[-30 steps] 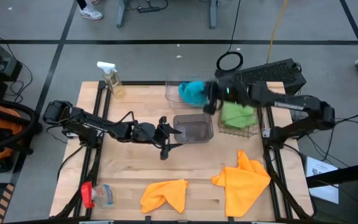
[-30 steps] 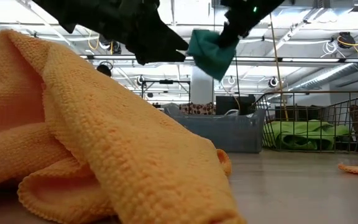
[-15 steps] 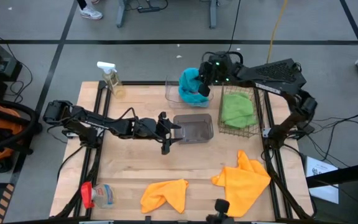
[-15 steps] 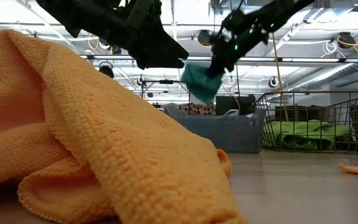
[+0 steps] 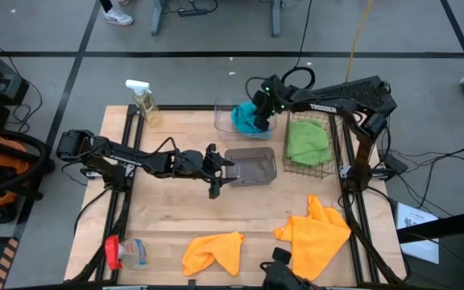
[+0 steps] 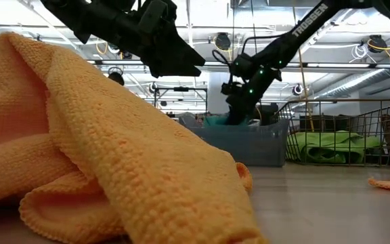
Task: Sort microfiber towel by color & place in baskets
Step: Put the blue microfiber towel into the transparent bin
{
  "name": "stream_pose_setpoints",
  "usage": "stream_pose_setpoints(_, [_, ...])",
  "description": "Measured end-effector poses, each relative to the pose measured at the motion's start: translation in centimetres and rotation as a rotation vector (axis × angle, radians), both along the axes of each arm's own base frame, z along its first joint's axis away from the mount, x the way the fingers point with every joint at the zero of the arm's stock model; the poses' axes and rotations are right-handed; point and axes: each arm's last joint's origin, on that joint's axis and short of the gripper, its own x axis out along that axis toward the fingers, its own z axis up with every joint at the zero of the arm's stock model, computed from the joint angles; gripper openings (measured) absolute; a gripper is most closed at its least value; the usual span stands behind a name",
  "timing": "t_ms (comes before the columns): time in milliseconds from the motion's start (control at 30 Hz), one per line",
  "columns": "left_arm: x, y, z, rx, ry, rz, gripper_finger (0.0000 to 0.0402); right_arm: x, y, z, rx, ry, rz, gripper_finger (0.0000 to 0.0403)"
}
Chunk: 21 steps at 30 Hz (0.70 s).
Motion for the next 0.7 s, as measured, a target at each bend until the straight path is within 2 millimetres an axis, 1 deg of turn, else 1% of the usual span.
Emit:
stream_pose_setpoints(100, [0.0,0.0,0.0,0.000,0.000,0.000,0.0255,0.1,-0.1,-0.5,0.005,0.013,-0.004,0.0027])
stream_pose_setpoints(167, [0.0,0.0,0.0,0.000,0.000,-0.001,0.0255,0.2,-0.2,-0.9,0.005,0.027,-0.018,0.0044])
stream_pose_setpoints(267, [0.0,-0.1,0.0,-0.008,0.000,-0.020,0.0255,0.3,-0.1,-1.3,-0.006,0.062,-0.050,0.0082])
stream_pose_setpoints(333, [0.0,-0.1,0.0,-0.012,0.000,-0.030,0.0255,0.4,0.1,-1.1,-0.014,0.062,-0.053,0.0111])
stream_pose_setpoints(433, [0.0,-0.1,0.0,-0.017,0.001,-0.042,0.0255,0.3,0.5,0.0,-0.028,0.041,-0.060,0.0153])
stream_pose_setpoints(533, [0.0,-0.1,0.0,-0.018,0.002,-0.045,0.0255,0.1,1.3,1.7,-0.071,0.033,-0.073,0.0187])
stream_pose_setpoints(700, [0.0,-0.1,0.0,-0.018,0.003,-0.045,0.0255,-0.6,3.3,4.6,-0.140,0.075,-0.070,0.0220])
